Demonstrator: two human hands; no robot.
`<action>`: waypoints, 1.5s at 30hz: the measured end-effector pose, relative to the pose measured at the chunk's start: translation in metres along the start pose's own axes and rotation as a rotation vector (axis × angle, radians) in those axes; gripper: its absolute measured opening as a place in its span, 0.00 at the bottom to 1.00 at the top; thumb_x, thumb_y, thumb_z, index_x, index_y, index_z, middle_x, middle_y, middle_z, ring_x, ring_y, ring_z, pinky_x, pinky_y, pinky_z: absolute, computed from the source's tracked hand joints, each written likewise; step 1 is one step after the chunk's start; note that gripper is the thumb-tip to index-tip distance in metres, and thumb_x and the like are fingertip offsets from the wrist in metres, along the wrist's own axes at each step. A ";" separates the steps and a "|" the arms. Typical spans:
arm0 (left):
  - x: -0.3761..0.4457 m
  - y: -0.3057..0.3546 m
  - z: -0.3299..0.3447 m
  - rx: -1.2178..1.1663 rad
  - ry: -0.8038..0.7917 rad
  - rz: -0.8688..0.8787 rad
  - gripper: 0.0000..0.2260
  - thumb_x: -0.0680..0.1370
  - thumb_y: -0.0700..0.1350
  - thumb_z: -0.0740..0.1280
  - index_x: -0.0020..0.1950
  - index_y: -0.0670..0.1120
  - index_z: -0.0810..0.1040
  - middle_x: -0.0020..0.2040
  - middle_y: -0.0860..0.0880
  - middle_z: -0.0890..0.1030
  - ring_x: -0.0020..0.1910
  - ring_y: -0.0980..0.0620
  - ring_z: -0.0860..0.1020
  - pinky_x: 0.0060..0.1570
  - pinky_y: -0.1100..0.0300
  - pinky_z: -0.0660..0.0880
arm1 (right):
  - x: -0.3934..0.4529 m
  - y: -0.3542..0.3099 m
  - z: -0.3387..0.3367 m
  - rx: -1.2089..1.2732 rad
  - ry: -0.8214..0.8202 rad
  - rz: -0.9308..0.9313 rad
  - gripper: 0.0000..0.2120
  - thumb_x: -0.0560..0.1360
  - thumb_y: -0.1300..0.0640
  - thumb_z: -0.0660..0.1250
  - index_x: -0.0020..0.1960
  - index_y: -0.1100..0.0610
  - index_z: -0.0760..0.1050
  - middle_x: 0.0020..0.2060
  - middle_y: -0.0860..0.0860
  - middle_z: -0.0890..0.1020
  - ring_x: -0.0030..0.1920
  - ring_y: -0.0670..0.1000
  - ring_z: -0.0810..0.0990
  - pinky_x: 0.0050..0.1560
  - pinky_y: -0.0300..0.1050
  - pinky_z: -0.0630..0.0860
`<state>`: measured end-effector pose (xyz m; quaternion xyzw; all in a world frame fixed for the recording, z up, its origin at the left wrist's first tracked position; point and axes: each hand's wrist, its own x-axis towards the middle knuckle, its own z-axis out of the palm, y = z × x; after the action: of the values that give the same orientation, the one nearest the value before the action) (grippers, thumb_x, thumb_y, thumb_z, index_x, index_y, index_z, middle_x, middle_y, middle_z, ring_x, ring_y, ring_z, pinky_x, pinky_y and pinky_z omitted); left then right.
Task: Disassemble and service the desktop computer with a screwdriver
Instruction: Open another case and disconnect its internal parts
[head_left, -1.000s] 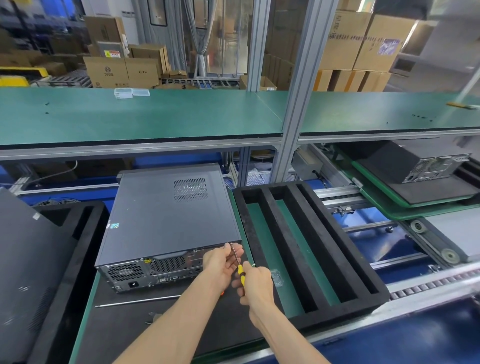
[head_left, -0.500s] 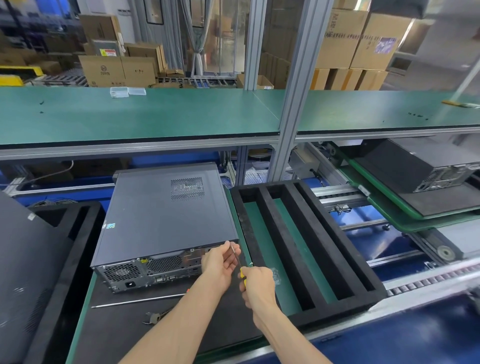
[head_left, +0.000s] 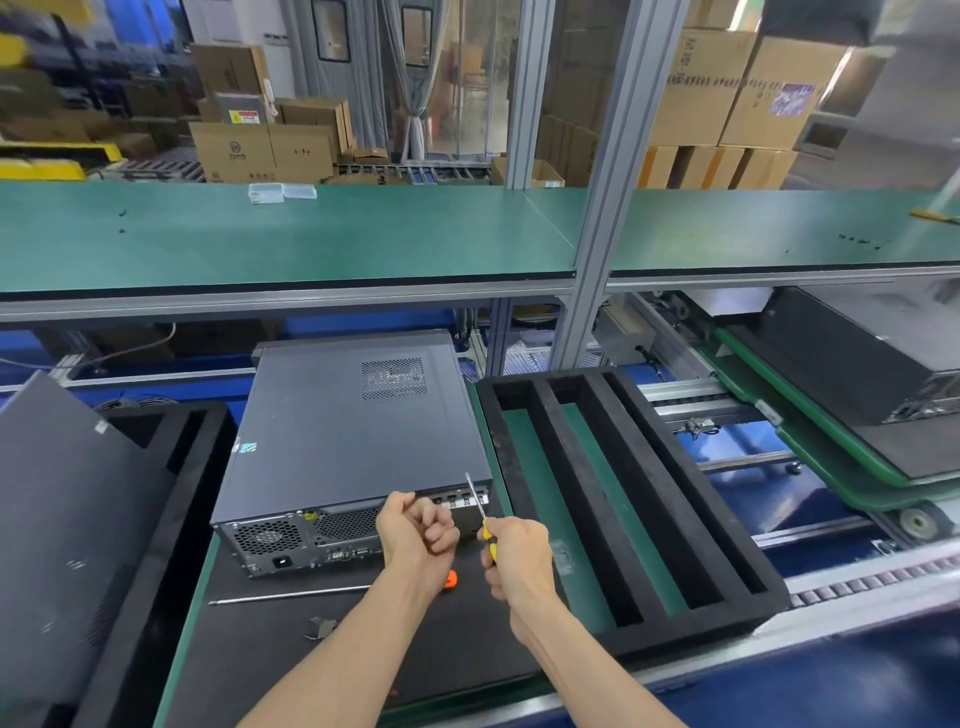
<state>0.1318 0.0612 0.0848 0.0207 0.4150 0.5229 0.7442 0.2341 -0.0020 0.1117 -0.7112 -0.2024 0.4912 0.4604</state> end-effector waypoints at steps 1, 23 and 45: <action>0.000 0.006 -0.006 0.007 0.007 -0.003 0.21 0.78 0.44 0.59 0.24 0.44 0.64 0.28 0.44 0.69 0.18 0.54 0.61 0.16 0.67 0.56 | -0.001 0.000 0.004 -0.002 -0.014 -0.004 0.06 0.74 0.62 0.62 0.39 0.60 0.76 0.26 0.54 0.73 0.23 0.50 0.63 0.25 0.38 0.56; -0.017 0.113 -0.116 0.247 0.082 0.208 0.10 0.79 0.30 0.65 0.59 0.33 0.79 0.48 0.37 0.85 0.40 0.48 0.85 0.36 0.59 0.81 | -0.047 0.052 0.158 -0.166 -0.529 0.104 0.12 0.81 0.59 0.54 0.49 0.62 0.75 0.29 0.59 0.79 0.24 0.55 0.76 0.26 0.43 0.74; -0.008 0.120 -0.116 0.263 0.159 0.198 0.08 0.79 0.31 0.65 0.55 0.35 0.82 0.46 0.38 0.85 0.40 0.45 0.85 0.35 0.58 0.80 | -0.058 0.038 0.161 -0.326 -0.526 0.036 0.11 0.85 0.54 0.54 0.53 0.51 0.75 0.34 0.53 0.82 0.29 0.50 0.81 0.24 0.40 0.72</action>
<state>-0.0347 0.0629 0.0696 0.1170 0.5331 0.5349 0.6450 0.0600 0.0101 0.0939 -0.6277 -0.3779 0.6277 0.2633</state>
